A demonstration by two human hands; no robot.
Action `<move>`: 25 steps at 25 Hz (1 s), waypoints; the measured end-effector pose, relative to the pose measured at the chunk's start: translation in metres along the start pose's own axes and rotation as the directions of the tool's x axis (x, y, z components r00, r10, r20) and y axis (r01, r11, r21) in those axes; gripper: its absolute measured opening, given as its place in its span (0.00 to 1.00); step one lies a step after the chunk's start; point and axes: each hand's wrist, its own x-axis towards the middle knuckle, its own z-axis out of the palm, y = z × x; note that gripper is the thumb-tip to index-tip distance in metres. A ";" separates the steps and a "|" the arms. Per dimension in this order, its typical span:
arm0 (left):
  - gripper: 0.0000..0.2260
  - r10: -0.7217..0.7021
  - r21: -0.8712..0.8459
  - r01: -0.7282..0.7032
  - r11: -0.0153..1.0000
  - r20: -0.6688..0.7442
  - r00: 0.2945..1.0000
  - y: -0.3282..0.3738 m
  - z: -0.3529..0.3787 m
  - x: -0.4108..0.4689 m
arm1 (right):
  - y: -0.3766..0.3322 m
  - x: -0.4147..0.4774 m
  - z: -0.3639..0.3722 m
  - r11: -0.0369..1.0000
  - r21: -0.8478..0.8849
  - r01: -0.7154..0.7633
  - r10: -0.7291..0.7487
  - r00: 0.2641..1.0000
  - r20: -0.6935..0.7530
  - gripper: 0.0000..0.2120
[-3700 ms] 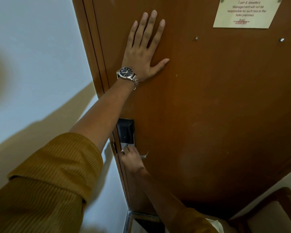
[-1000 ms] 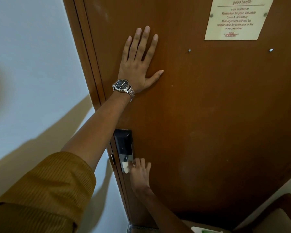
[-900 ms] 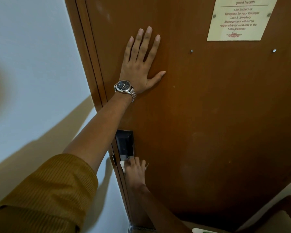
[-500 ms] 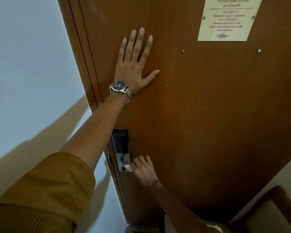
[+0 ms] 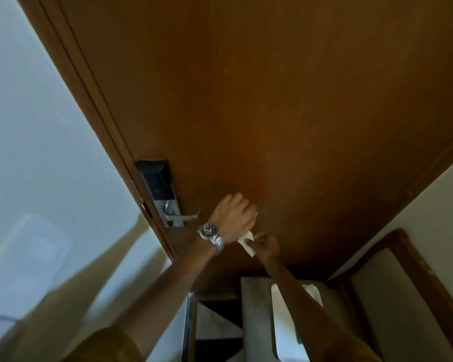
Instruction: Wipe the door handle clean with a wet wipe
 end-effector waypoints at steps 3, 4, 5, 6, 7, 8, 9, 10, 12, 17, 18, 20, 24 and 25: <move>0.16 -0.266 -0.231 0.463 0.856 0.571 0.777 0.062 0.086 -0.054 | 0.077 0.009 -0.021 0.988 0.054 -0.142 0.142 0.990 0.006 0.11; 0.17 -0.330 -0.256 0.636 0.728 0.682 0.653 0.083 0.123 -0.070 | 0.111 0.017 -0.027 0.972 0.138 -0.191 0.192 0.981 0.006 0.11; 0.18 -0.337 -0.276 0.789 0.548 0.790 0.511 0.105 0.159 -0.086 | 0.146 0.026 -0.031 0.956 0.167 -0.242 0.241 0.970 0.024 0.12; 0.18 -0.285 -0.277 0.901 0.333 0.882 0.376 0.125 0.191 -0.098 | 0.179 0.035 -0.035 0.938 0.181 -0.297 0.291 0.955 0.058 0.12; 0.17 -0.203 -0.240 0.963 0.124 0.944 0.261 0.147 0.222 -0.107 | 0.213 0.047 -0.038 0.917 0.190 -0.350 0.337 0.936 0.101 0.11; 0.15 -0.134 -0.189 0.981 -0.047 0.974 0.182 0.167 0.249 -0.116 | 0.244 0.056 -0.040 0.884 0.239 -0.401 0.373 0.915 0.154 0.08; 0.13 -0.102 -0.163 0.974 -0.155 0.984 0.149 0.184 0.273 -0.123 | 0.273 0.065 -0.039 0.863 0.270 -0.427 0.385 0.902 0.197 0.04; 0.10 -0.122 -0.164 0.960 -0.226 0.983 0.139 0.196 0.293 -0.128 | 0.296 0.073 -0.038 0.851 0.289 -0.439 0.390 0.896 0.213 0.03; 0.05 -0.218 -0.168 0.930 -0.327 0.971 0.099 0.223 0.337 -0.137 | 0.341 0.090 -0.036 0.896 0.198 -0.397 0.372 0.916 0.151 0.06; 0.11 -0.386 -0.227 0.968 0.111 0.887 0.253 0.259 0.416 -0.152 | 0.415 0.121 -0.018 0.942 -0.324 -0.087 0.118 0.990 0.077 0.07; 0.10 -0.375 -0.248 0.938 0.244 0.867 0.327 0.262 0.425 -0.153 | 0.422 0.125 -0.014 0.906 -0.423 -0.034 0.076 0.994 0.083 0.09; 0.09 -0.294 -0.238 0.858 0.456 0.869 0.398 0.264 0.439 -0.157 | 0.436 0.135 -0.009 0.769 -0.634 0.078 0.029 0.987 0.157 0.12; 0.14 -0.262 -0.157 0.705 0.691 0.855 0.447 0.264 0.435 -0.151 | 0.427 0.136 -0.011 0.469 -0.850 0.238 -0.005 0.964 0.267 0.16; 0.18 -0.265 -0.133 0.683 0.718 0.855 0.446 0.261 0.427 -0.148 | 0.419 0.132 -0.016 0.431 -0.864 0.259 -0.038 0.962 0.269 0.18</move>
